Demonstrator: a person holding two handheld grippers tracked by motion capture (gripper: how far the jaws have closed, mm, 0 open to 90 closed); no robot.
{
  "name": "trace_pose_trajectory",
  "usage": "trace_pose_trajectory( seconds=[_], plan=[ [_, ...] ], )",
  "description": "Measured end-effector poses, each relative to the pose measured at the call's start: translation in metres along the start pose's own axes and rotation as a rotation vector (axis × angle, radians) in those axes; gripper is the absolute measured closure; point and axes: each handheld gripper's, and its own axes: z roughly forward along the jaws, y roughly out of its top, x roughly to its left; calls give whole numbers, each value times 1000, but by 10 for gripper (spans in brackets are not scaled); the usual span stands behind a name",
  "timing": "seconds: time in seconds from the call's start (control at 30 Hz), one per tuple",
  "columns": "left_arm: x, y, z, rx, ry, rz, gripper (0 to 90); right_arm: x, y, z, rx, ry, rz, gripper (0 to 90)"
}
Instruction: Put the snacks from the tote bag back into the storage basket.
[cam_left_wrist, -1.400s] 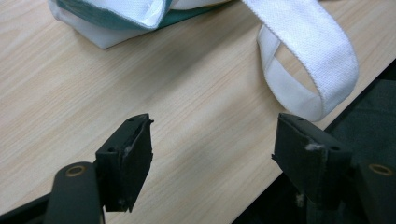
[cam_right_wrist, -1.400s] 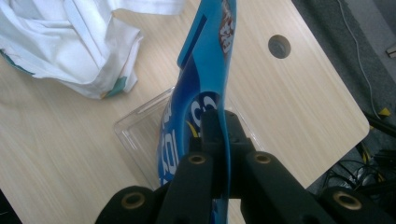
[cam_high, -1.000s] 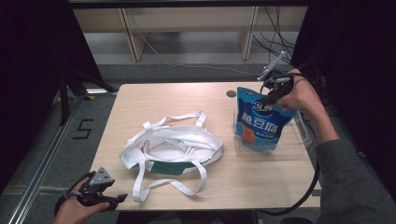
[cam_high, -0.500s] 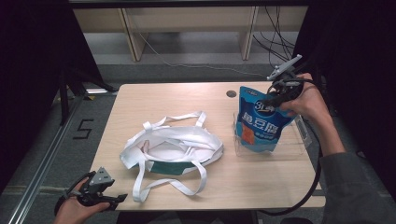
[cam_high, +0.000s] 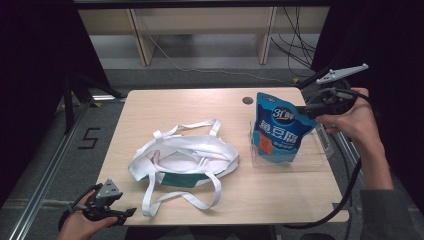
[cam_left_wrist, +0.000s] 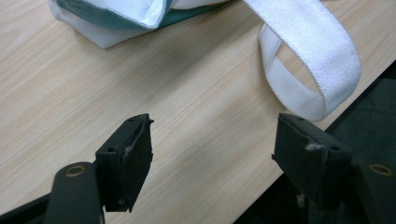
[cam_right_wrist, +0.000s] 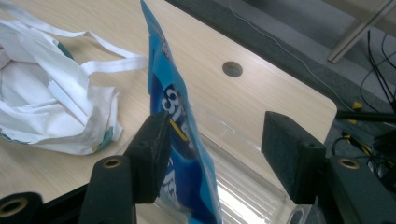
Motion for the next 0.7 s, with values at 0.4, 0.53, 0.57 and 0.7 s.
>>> trace_pose_trajectory(
  seconds=[0.4,0.53,0.57,0.7],
  plan=[
    [0,0,0,-1,-6,-2,270,7,-34,-10,-35,15,69,404],
    [0,0,0,1,-6,0,269,4,-50,-11,-75,4,64,403],
    [0,0,-1,12,-2,15,269,6,-56,-10,-62,-5,95,402],
    [0,0,0,2,-6,0,268,7,-71,-1,-43,9,117,405]
  ],
)
